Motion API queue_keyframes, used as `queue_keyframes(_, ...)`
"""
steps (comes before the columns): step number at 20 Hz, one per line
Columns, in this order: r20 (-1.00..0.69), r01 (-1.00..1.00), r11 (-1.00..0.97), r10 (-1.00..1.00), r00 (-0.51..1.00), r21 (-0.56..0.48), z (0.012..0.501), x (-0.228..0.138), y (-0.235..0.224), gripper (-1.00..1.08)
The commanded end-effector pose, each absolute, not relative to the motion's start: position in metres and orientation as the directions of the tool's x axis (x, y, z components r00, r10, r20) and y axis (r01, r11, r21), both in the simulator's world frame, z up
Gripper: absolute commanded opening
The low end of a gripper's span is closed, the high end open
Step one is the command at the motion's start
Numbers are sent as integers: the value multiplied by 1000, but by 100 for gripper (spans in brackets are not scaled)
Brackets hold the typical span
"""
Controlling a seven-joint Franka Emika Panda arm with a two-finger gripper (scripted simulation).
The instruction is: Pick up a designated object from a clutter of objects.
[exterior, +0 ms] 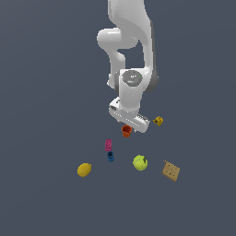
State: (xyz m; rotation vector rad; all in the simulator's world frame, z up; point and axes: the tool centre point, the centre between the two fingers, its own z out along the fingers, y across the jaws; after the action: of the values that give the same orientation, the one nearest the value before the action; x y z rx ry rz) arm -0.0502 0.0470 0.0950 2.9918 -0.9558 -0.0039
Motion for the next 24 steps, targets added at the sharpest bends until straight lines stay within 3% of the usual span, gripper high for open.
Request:
queue_keyframes(1, 0, -595, -803, -595, 803, 0, 91, -53, 48, 100)
queue_keyframes(24, 0, -603, -798, -603, 798, 0, 39, -55, 48, 100)
